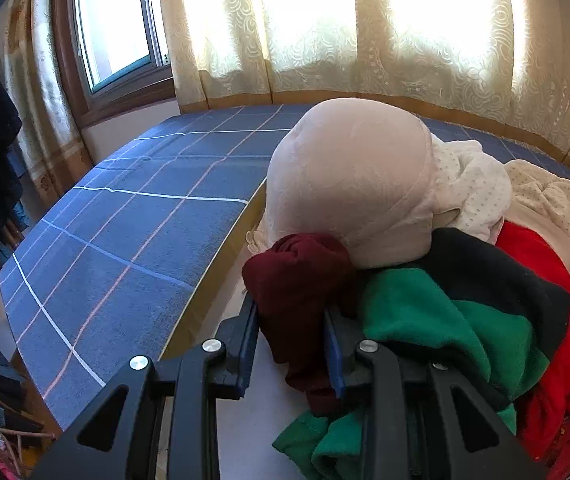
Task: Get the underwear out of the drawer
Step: 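Lower the dark red underwear into the tray and open the right gripper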
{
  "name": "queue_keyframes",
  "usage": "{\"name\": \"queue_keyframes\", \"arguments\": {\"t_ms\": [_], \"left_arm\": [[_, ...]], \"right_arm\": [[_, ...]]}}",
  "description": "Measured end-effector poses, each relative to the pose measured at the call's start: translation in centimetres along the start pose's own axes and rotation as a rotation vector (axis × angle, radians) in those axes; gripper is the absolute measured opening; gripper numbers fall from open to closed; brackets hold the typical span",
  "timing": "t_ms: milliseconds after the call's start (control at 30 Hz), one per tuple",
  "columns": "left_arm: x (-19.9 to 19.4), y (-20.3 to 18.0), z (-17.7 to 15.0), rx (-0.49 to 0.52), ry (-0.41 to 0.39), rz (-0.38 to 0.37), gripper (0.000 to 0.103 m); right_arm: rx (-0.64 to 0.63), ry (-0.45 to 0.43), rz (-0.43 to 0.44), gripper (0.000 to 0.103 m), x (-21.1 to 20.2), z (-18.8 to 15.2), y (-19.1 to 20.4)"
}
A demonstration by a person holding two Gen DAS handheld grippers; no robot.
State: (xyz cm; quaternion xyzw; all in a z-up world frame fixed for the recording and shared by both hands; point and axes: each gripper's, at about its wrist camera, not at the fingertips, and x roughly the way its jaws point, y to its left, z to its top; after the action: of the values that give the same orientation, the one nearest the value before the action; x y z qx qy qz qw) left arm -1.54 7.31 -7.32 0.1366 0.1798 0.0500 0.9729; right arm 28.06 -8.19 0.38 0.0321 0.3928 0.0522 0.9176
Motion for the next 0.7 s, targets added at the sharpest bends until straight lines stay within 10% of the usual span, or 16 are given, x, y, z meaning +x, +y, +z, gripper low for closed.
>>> {"name": "queue_keyframes", "arguments": {"t_ms": [700], "left_arm": [[-0.1,-0.1,0.0,-0.005,0.004,0.014,0.098]], "right_arm": [[-0.001,-0.084,0.072,0.066,-5.6,-2.5,-0.5]]}}
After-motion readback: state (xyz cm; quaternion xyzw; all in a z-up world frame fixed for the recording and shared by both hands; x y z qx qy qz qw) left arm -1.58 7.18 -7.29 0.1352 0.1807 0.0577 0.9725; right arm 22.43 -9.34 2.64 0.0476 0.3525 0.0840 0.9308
